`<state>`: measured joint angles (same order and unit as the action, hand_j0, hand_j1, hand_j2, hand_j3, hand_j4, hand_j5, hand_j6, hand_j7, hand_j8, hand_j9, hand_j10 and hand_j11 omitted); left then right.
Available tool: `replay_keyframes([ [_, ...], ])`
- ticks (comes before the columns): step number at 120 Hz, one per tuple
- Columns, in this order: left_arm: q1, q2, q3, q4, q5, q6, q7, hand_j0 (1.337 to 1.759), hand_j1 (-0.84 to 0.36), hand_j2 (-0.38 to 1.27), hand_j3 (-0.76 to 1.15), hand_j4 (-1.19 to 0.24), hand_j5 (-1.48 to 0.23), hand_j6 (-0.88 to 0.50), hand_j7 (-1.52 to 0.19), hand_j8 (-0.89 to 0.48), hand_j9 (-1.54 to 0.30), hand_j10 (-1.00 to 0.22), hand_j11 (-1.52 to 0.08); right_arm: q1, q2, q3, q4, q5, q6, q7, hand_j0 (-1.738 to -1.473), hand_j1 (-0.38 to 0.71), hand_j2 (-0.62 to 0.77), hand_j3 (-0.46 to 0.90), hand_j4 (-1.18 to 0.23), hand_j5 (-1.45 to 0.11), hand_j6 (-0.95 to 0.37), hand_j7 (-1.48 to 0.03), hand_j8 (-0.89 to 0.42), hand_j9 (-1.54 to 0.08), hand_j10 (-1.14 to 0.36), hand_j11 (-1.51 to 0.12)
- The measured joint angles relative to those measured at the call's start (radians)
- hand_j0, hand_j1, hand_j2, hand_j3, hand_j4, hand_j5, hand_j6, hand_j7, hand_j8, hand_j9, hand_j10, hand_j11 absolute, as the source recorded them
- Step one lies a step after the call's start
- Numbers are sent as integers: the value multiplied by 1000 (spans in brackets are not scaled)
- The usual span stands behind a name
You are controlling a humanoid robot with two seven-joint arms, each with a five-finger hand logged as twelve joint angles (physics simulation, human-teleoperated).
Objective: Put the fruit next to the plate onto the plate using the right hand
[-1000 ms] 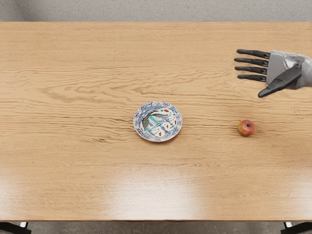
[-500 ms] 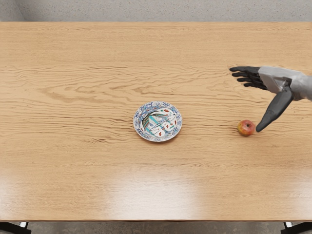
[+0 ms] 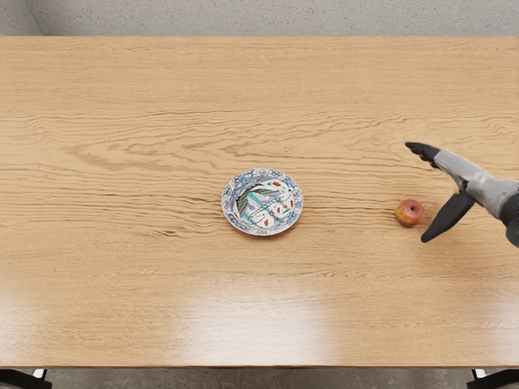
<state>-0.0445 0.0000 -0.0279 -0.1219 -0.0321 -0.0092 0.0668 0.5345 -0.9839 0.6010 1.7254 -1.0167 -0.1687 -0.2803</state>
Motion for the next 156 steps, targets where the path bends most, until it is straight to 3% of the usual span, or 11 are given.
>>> replay_keyframes([
  [36, 0, 0, 0, 0, 0, 0, 0, 1658, 73, 46, 0, -230, -299, -230, -299, -230, -299, -230, -299, 19, 79, -23, -1, -39, -90, -244, -1658, -304, -4, 0, -45, -53, -48, -52, -46, -53, -45, -53],
  [51, 0, 0, 0, 0, 0, 0, 0, 1658, 73, 46, 0, -230, -299, -230, -299, -230, -299, -230, -299, 33, 110, -24, -1, -38, -109, -304, -1658, -288, -7, 0, -58, -70, -61, -69, -59, -70, -58, -70],
  [72, 0, 0, 0, 0, 0, 0, 0, 1658, 73, 46, 0, -230, -299, -230, -299, -230, -299, -230, -299, 37, 135, -27, -1, -43, -142, -326, -1658, -192, -23, 0, -137, -173, -139, -173, -138, -173, -137, -173],
  [119, 0, 0, 0, 0, 0, 0, 0, 1658, 73, 46, 0, -230, -299, -230, -299, -230, -299, -230, -299, 52, 156, -95, -1, -99, -228, -330, -1658, -5, -54, 0, -293, -376, -295, -375, -293, -376, -292, -376],
  [156, 0, 0, 0, 0, 0, 0, 0, 1658, 73, 46, 0, -230, -299, -230, -299, -230, -299, -230, -299, 61, 171, -164, -2, -127, -301, -331, -1658, 70, -66, 0, -355, -457, -356, -457, -355, -457, -354, -457],
])
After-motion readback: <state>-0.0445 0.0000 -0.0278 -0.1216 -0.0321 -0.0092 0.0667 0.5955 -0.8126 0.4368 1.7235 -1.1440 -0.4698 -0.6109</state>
